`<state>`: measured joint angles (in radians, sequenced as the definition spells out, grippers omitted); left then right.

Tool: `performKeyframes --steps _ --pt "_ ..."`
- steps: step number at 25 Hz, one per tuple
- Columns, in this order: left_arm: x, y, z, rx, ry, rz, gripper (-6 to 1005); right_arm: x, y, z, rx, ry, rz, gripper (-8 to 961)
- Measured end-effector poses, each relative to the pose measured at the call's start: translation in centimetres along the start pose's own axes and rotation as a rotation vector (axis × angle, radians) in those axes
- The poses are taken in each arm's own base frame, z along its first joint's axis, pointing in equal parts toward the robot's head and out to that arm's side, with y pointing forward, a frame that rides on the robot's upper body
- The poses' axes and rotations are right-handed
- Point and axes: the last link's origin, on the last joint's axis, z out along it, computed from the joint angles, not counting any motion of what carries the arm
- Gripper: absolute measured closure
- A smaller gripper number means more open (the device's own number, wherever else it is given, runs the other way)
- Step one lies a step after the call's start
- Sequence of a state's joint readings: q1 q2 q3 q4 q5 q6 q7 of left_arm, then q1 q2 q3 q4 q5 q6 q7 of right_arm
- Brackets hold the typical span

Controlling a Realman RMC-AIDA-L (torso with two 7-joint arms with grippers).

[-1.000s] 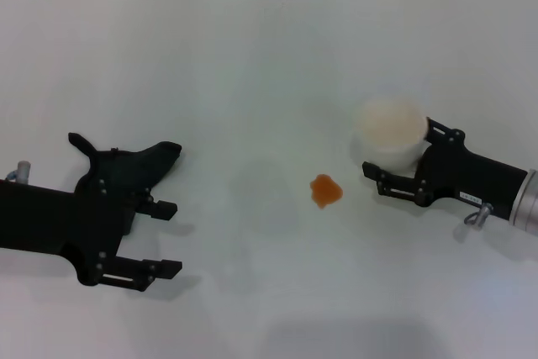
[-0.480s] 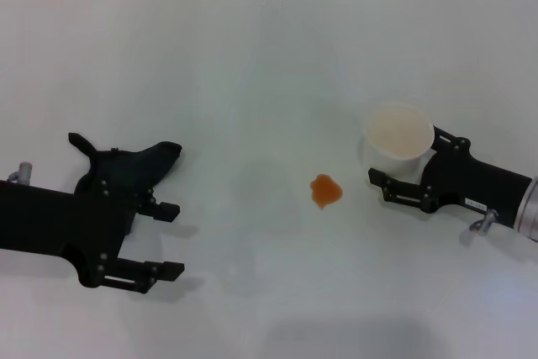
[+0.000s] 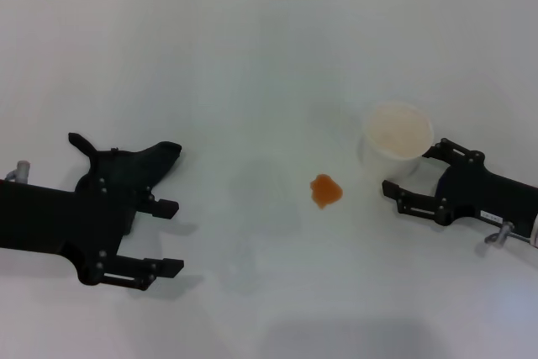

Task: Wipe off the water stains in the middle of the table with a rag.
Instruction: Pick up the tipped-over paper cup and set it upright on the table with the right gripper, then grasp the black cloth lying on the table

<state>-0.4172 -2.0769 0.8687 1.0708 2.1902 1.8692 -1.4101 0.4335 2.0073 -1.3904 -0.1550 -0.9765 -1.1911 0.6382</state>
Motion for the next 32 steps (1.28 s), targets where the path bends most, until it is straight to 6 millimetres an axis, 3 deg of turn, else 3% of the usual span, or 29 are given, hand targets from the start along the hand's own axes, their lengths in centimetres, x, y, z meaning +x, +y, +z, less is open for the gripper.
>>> performKeyframes --steps 12,17,24,28,32 --pt "-0.3 -0.1 -1.3 0.07 0.022 -0.006 293 -0.5 -2.3 -3.9 -0.073 0.049 0.07 96" --pt "-0.6 0.0 -1.5 0.078 0.023 -0.019 294 -1.9 -3.6 -6.2 -0.129 0.085 0.067 97" --pt "-1.5 0.2 -2.8 0.136 0.051 -0.067 295 -6.9 -5.2 -8.6 -0.227 0.144 -0.023 98" --pt "-0.9 -0.4 -3.3 0.169 0.081 -0.059 296 -9.8 -5.2 -9.7 -0.299 0.196 -0.054 98" --pt "-0.4 -0.8 -3.6 0.189 0.117 -0.054 296 -12.6 -4.9 -8.5 -0.399 0.276 -0.096 99"
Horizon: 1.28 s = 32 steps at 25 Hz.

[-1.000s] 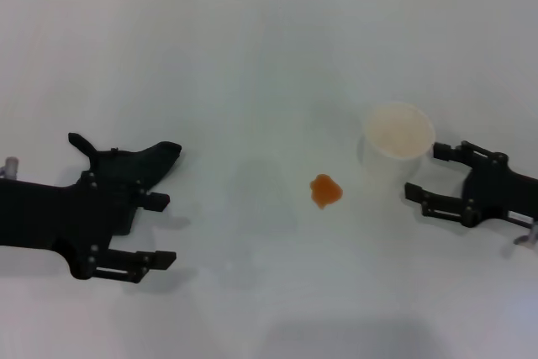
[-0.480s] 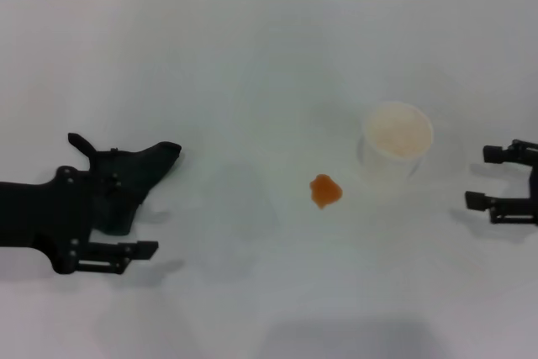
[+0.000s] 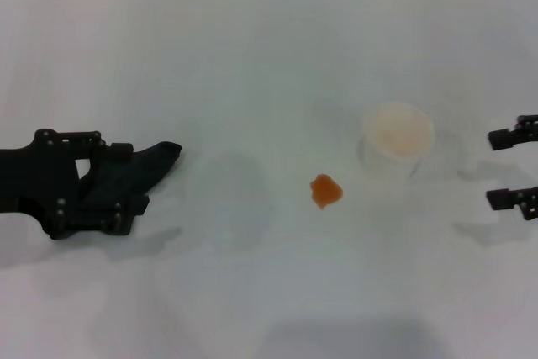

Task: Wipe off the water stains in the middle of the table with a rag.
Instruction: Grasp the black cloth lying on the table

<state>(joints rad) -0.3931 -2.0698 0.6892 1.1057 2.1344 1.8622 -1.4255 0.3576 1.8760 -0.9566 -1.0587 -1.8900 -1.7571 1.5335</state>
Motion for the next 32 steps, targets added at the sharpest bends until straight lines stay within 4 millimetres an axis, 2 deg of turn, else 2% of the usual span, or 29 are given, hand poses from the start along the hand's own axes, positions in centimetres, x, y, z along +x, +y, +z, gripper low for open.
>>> performKeyframes --steps 9,17,32 --pt "0.2 0.1 0.1 -0.011 0.0 -0.003 298 -4.3 -1.4 3.9 -0.084 0.136 -0.082 110" --pt "0.1 0.3 0.3 -0.017 0.01 0.04 299 -6.4 -1.9 5.3 -0.11 0.125 -0.097 113" --pt "0.1 0.0 0.3 0.001 0.015 0.045 301 -6.9 -2.5 6.5 -0.076 0.147 -0.054 113"
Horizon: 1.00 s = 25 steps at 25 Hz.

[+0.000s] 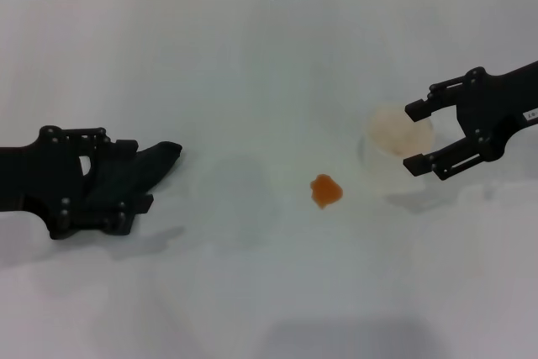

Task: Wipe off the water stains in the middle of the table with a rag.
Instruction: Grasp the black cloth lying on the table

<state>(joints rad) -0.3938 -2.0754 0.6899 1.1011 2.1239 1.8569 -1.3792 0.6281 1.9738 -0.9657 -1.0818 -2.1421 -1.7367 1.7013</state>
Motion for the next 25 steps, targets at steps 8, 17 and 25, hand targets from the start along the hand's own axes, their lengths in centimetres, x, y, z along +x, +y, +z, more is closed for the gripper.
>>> performKeyframes --steps 8,17,25 --pt "-0.1 -0.8 -1.1 0.051 -0.023 -0.036 302 0.0 -0.2 0.1 0.011 -0.003 0.005 113" --pt "1.4 -3.8 -2.7 0.204 -0.158 -0.223 304 -0.1 -0.5 0.2 0.032 -0.008 0.003 113" --pt "1.5 -5.1 0.2 0.155 -0.361 -0.37 305 -0.4 -0.5 1.1 0.036 -0.01 -0.011 113"
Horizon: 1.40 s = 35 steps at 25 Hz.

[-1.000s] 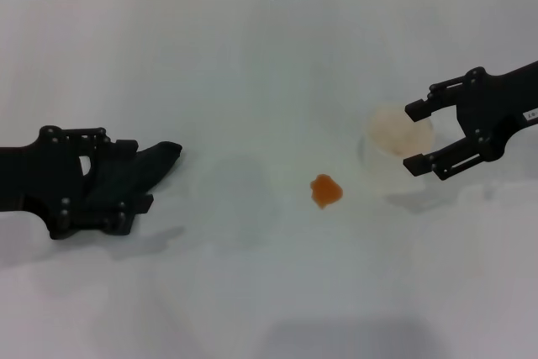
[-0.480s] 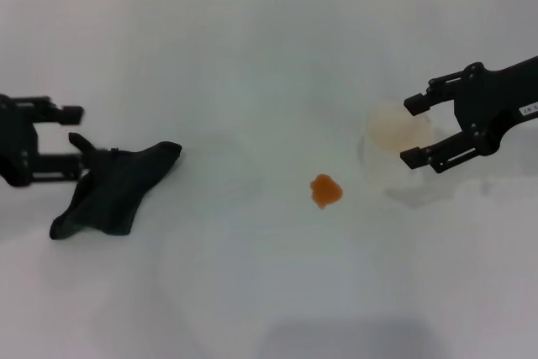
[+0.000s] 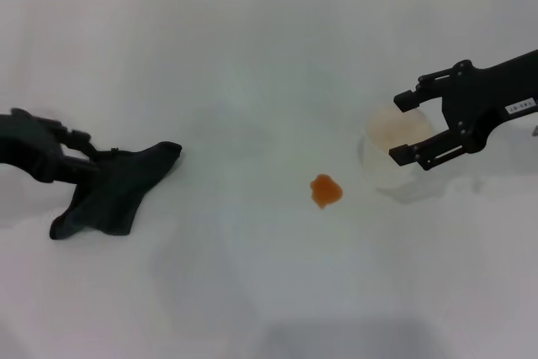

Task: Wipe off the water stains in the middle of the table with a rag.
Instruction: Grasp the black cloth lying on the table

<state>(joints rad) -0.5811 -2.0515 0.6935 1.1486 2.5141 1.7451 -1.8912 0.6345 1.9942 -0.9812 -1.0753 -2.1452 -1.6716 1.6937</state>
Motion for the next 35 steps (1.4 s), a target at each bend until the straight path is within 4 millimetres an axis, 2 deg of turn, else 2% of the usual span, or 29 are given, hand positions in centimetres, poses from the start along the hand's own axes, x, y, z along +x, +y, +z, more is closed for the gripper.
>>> performKeyframes --steps 5,13,28,31,35 --pt "0.5 -0.6 1.5 0.036 -0.044 -0.075 306 0.0 0.0 0.1 0.0 0.006 -0.004 113" --pt "0.1 -1.0 3.5 0.036 -0.066 -0.141 307 -0.1 -0.1 0.3 0.006 0.01 -0.008 113" --pt "-0.8 -0.7 5.6 0.035 -0.165 -0.154 309 -0.4 -0.2 0.6 0.008 0.008 -0.017 113" --pt "-0.8 -0.7 6.2 0.053 -0.194 -0.154 504 -0.5 -0.2 0.6 0.009 0.008 -0.017 113" --pt "-0.7 -0.9 6.6 0.076 -0.201 -0.162 598 -0.3 -0.2 0.6 0.011 0.008 -0.013 113"
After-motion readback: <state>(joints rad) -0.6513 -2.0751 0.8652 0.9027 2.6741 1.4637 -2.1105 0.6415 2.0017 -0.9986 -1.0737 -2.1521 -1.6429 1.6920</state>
